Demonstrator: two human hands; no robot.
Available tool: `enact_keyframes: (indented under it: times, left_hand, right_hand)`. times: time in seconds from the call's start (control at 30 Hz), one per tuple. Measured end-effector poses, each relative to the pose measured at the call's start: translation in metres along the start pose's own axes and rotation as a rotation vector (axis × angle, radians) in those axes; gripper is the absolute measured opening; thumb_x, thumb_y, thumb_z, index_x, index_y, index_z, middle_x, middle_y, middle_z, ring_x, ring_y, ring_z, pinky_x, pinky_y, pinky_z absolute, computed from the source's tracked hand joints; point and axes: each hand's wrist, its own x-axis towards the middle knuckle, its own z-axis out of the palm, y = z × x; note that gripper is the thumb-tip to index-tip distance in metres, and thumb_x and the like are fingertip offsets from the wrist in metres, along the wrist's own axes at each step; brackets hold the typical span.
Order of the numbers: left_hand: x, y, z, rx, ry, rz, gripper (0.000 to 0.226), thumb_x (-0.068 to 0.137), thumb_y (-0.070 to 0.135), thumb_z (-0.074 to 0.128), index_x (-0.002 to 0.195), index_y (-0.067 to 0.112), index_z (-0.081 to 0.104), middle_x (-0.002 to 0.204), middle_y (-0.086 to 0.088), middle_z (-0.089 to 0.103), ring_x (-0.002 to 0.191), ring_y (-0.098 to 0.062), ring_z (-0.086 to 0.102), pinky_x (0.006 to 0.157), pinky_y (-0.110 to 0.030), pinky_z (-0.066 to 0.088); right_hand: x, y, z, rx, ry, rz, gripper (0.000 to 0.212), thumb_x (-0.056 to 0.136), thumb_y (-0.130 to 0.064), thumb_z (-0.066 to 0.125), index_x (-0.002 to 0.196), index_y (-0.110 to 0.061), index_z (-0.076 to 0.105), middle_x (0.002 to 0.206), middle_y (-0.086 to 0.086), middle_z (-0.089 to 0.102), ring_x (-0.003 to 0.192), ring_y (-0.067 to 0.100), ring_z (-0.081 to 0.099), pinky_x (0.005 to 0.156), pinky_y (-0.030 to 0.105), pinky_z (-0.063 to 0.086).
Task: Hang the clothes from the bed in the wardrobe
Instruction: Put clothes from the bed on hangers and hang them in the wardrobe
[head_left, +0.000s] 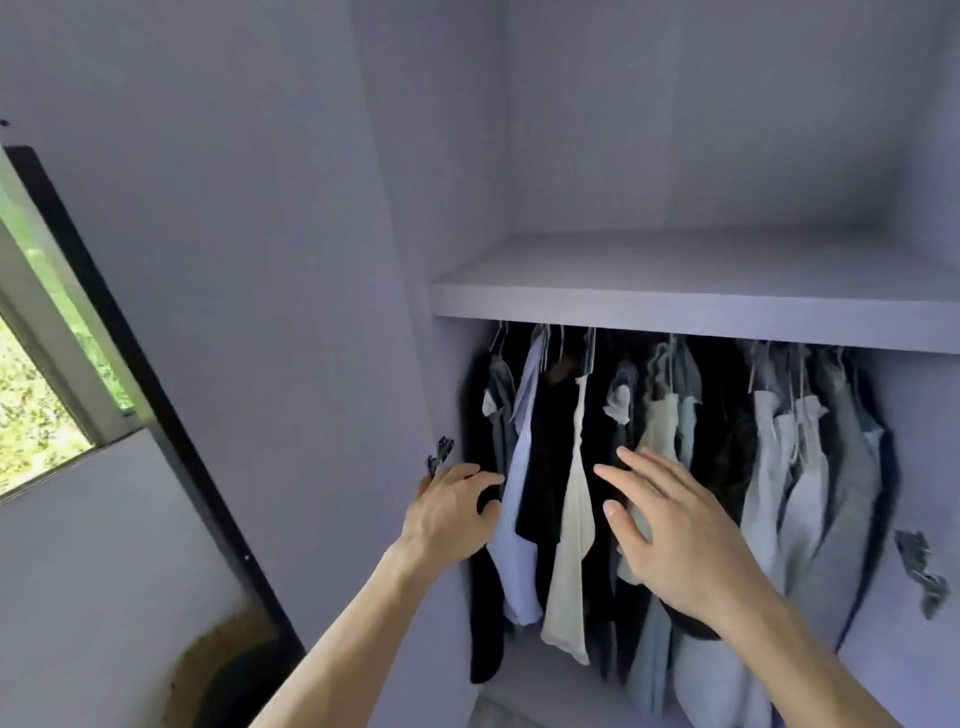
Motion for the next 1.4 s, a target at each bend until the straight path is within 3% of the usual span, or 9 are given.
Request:
enact_keyframes:
  times: [0.2,0.37,0.47,0.6,0.73,0.97,1.13,1.2,1.4]
  left_hand:
    - [0.114,-0.032,0.01,-0.084,0.004,-0.028,0.046,0.099,0.038,0.047,0.145,0.039,0.044,0.159,0.002,0.032,0.145,-0.02,0.031,0.118,-0.041,0.026]
    - [0.197,-0.057,0.019,-0.192,-0.011,-0.097,0.046,0.096,0.039,0.049,0.141,0.043,0.045,0.154,0.002,0.037,0.139,-0.021,0.037,0.114,-0.041,0.033]
    - [0.245,-0.068,0.026,-0.291,-0.012,-0.136,0.054,0.096,0.038,0.05,0.148,0.036,0.038,0.155,-0.002,0.035,0.139,-0.023,0.037,0.115,-0.041,0.033]
    - [0.297,-0.074,0.038,-0.473,0.019,-0.176,0.055,0.1,0.032,0.046,0.151,0.042,0.03,0.158,-0.008,0.028,0.14,-0.028,0.037,0.115,-0.037,0.035]
    - [0.343,-0.073,0.047,-0.639,0.043,-0.299,0.056,0.104,0.026,0.04,0.156,0.035,0.021,0.154,-0.012,0.03,0.133,-0.028,0.045,0.106,-0.028,0.037]
    - [0.375,-0.067,0.071,-0.836,0.094,-0.45,0.067,0.099,0.019,0.054,0.156,0.017,0.018,0.141,-0.017,0.052,0.122,-0.034,0.057,0.1,-0.034,0.047]
    - [0.391,-0.053,0.077,-0.945,0.001,-0.483,0.061,0.094,0.003,0.039,0.151,0.009,0.02,0.129,-0.017,0.054,0.103,-0.029,0.056,0.088,-0.034,0.05]
    - [0.393,-0.046,0.076,-0.955,0.022,-0.502,0.058,0.093,0.002,0.037,0.148,0.007,0.021,0.129,-0.019,0.054,0.109,-0.034,0.056,0.092,-0.036,0.047]
    - [0.395,-0.046,0.075,-0.901,0.147,-0.475,0.053,0.103,0.041,0.043,0.146,0.01,0.042,0.141,-0.018,0.053,0.127,-0.036,0.052,0.102,-0.036,0.042]
  right_hand:
    - [0.112,0.022,0.011,-0.197,0.158,-0.056,0.049,0.098,-0.044,0.032,0.141,-0.033,0.054,0.156,0.001,0.041,0.148,0.021,0.03,0.115,0.047,0.036]
    - [0.226,0.035,0.02,-0.398,0.33,-0.073,0.051,0.099,-0.039,0.041,0.148,-0.028,0.045,0.16,0.008,0.032,0.15,0.029,0.023,0.119,0.055,0.022]
    - [0.276,0.056,0.038,-0.479,0.397,-0.033,0.054,0.1,-0.037,0.041,0.153,-0.03,0.036,0.161,0.009,0.031,0.15,0.031,0.024,0.12,0.054,0.018]
    - [0.302,0.088,0.065,-0.56,0.587,-0.122,0.051,0.101,-0.029,0.05,0.151,-0.031,0.041,0.152,0.008,0.046,0.134,0.032,0.048,0.108,0.048,0.035]
    - [0.315,0.101,0.076,-0.651,0.746,-0.191,0.052,0.1,-0.035,0.052,0.15,-0.032,0.042,0.151,0.004,0.049,0.13,0.028,0.054,0.099,0.047,0.041]
    - [0.324,0.111,0.085,-0.698,0.806,-0.216,0.053,0.097,-0.038,0.053,0.149,-0.034,0.044,0.146,0.001,0.054,0.128,0.025,0.052,0.099,0.046,0.04]
    - [0.325,0.107,0.084,-0.717,0.827,-0.23,0.051,0.096,-0.038,0.054,0.146,-0.033,0.049,0.142,0.001,0.057,0.124,0.025,0.056,0.097,0.045,0.04]
    - [0.324,0.108,0.085,-0.711,0.818,-0.232,0.051,0.095,-0.038,0.054,0.146,-0.034,0.049,0.141,0.001,0.058,0.122,0.025,0.058,0.096,0.044,0.04]
    - [0.321,0.109,0.087,-0.671,0.761,-0.191,0.052,0.098,-0.039,0.05,0.15,-0.035,0.043,0.145,0.001,0.054,0.127,0.025,0.053,0.102,0.045,0.035]
